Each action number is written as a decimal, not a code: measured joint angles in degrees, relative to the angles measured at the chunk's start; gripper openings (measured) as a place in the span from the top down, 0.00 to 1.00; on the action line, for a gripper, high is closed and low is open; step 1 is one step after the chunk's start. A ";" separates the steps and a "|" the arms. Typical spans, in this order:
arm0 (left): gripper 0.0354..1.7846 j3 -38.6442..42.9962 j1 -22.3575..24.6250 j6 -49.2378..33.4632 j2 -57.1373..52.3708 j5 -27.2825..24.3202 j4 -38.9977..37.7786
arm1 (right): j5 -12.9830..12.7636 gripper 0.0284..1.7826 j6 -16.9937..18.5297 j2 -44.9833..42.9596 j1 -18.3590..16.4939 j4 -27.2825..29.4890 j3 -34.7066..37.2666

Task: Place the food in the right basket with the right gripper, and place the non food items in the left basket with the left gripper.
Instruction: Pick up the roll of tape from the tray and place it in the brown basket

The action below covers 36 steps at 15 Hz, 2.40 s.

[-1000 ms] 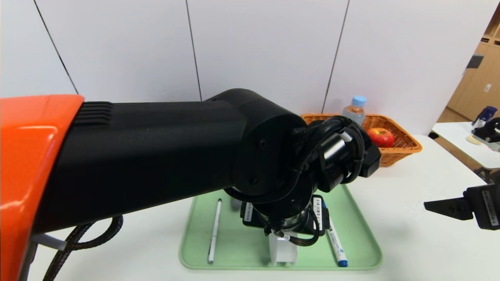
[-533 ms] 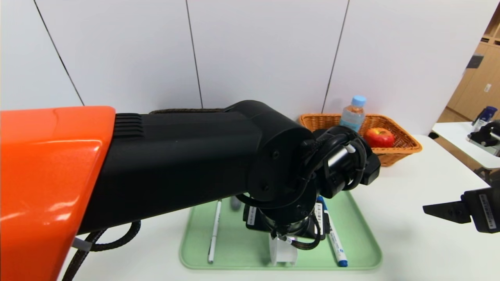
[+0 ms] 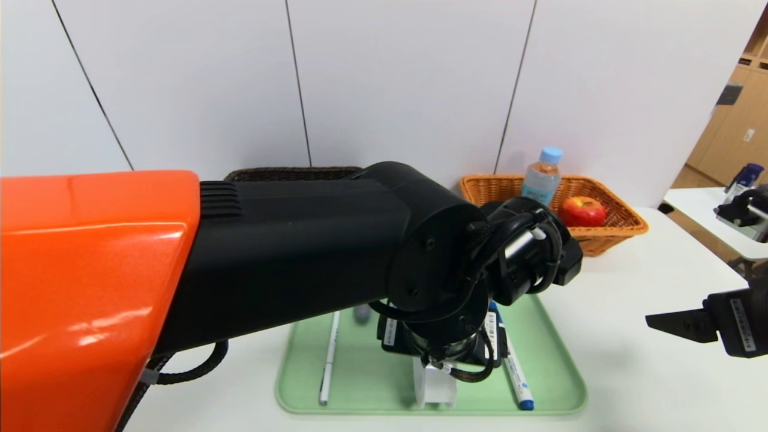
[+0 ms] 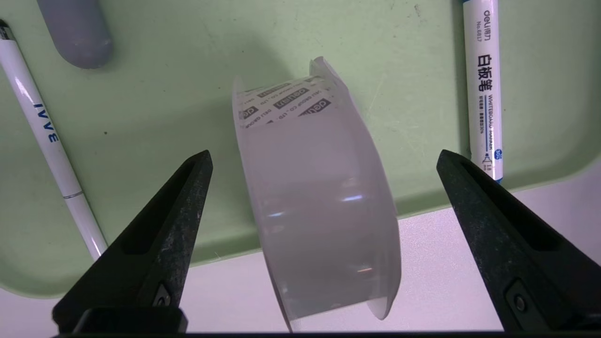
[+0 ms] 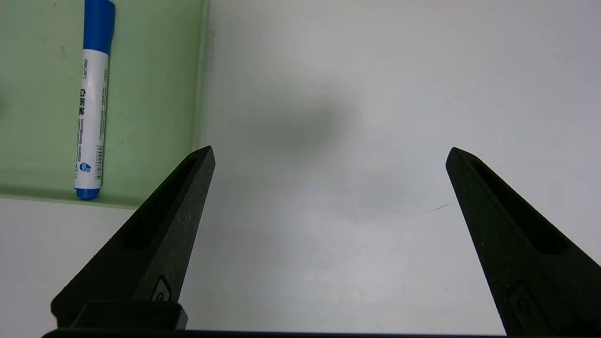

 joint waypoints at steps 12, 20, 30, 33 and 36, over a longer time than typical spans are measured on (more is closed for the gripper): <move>0.58 0.02 0.27 0.00 -0.22 0.02 0.13 | -0.07 0.05 -0.02 -0.27 0.51 -0.67 0.85; 0.69 0.02 0.24 0.20 -3.77 -3.64 -2.38 | 0.01 0.05 -0.02 -0.68 0.60 -0.67 1.29; 0.69 0.02 23.04 7.89 -18.41 -7.31 -20.48 | -0.16 0.05 0.05 -0.74 0.52 -3.93 1.88; 0.69 0.10 36.46 12.58 -20.64 -13.62 -20.46 | -0.16 0.05 0.02 -0.39 0.49 -4.01 2.06; 0.69 0.11 47.52 19.25 -19.70 -19.31 -22.02 | -0.16 0.05 0.05 -0.16 0.30 -3.95 2.10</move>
